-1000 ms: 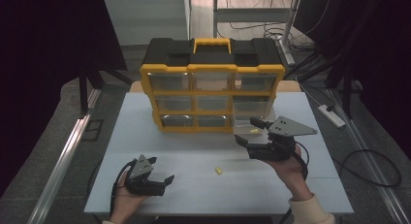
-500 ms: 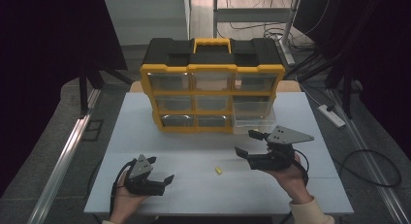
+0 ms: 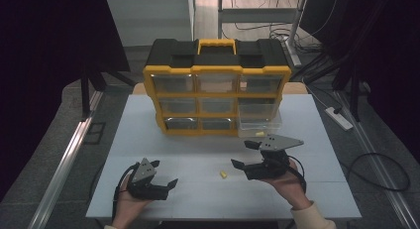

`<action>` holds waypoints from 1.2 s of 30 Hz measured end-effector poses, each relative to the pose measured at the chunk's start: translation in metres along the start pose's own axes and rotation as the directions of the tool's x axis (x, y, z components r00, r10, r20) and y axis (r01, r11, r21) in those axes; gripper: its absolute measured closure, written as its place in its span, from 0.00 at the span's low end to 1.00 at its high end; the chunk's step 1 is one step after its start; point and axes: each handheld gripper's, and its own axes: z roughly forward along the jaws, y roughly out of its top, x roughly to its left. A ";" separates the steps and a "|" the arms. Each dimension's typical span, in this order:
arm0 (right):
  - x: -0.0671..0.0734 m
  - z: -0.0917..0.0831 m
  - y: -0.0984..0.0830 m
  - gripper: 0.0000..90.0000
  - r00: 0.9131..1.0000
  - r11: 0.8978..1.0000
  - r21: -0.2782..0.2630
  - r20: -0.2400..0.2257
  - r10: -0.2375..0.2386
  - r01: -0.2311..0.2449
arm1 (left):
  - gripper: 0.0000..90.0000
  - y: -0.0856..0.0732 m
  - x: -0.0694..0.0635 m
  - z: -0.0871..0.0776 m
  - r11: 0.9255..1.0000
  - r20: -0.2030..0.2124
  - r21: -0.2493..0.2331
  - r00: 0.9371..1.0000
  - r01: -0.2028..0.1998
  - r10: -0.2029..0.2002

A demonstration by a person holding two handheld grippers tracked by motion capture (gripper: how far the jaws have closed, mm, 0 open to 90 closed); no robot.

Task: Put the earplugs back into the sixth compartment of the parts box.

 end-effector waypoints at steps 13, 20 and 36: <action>0.003 0.023 -0.015 0.26 1.000 0.995 0.098 0.013 0.002 -0.004 | 0.09 0.000 0.000 0.000 1.000 0.001 0.001 1.000 -0.002 0.002; 0.006 0.045 -0.028 0.25 0.999 0.980 0.199 0.019 -0.037 0.032 | 0.09 0.000 0.000 0.000 1.000 0.004 0.006 1.000 -0.004 0.004; 0.011 0.081 -0.043 0.25 0.999 0.940 0.337 -0.003 -0.048 0.047 | 0.09 0.000 -0.001 0.002 1.000 0.005 0.012 1.000 -0.011 0.011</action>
